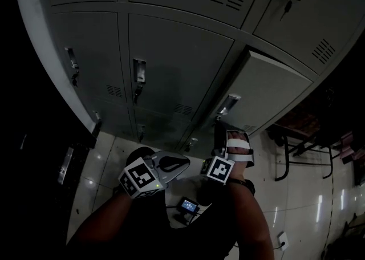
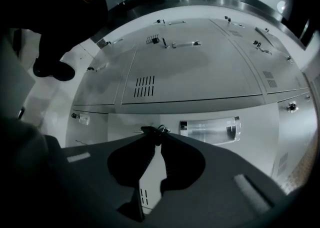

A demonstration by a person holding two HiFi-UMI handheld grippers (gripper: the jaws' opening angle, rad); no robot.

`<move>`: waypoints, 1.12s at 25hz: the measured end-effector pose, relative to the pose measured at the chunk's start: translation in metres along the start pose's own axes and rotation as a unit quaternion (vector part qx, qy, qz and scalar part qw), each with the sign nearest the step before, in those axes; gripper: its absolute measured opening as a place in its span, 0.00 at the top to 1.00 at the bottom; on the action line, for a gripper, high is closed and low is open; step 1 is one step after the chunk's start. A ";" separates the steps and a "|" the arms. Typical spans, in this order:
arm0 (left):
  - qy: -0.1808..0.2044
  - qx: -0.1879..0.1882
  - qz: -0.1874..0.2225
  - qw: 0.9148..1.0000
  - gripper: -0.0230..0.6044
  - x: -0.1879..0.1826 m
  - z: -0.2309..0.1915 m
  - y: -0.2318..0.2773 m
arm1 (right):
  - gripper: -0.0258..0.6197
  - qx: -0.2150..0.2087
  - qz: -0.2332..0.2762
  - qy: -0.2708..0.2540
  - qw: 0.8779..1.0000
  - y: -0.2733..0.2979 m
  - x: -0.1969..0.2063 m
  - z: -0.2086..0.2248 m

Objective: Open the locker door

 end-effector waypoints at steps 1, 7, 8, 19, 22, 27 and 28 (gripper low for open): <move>0.000 0.000 -0.002 1.000 0.94 0.000 0.000 0.000 | 0.90 0.000 0.007 0.001 1.000 -0.009 0.001 -0.002; 0.004 0.003 -0.008 1.000 0.94 0.000 0.002 0.003 | 0.90 0.013 0.027 0.017 0.999 -0.077 0.026 -0.014; 0.004 0.004 -0.009 1.000 0.94 0.000 0.003 0.004 | 0.90 0.014 0.025 0.020 0.999 -0.087 0.032 -0.015; 0.011 0.013 -0.022 1.000 0.94 0.002 0.008 0.016 | 0.90 0.020 -0.037 0.009 0.999 -0.154 0.111 -0.024; 0.014 0.014 -0.024 1.000 0.94 0.001 0.009 0.018 | 0.90 0.021 -0.061 0.002 0.998 -0.164 0.133 -0.025; 0.017 0.017 -0.030 0.999 0.94 0.002 0.012 0.022 | 0.90 0.030 -0.096 -0.007 0.995 -0.173 0.164 -0.024; 0.017 0.018 -0.030 0.999 0.94 0.002 0.012 0.023 | 0.90 0.032 -0.102 -0.011 0.994 -0.174 0.169 -0.025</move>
Point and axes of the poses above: the fingertips, and each gripper's own axes: y forward along the fingers, z to its right, x out of its underside, the point moved 3 cm from there along -y, backward along the fingers, and after that the axes turned 6 degrees about y, right-handed, at the moved point
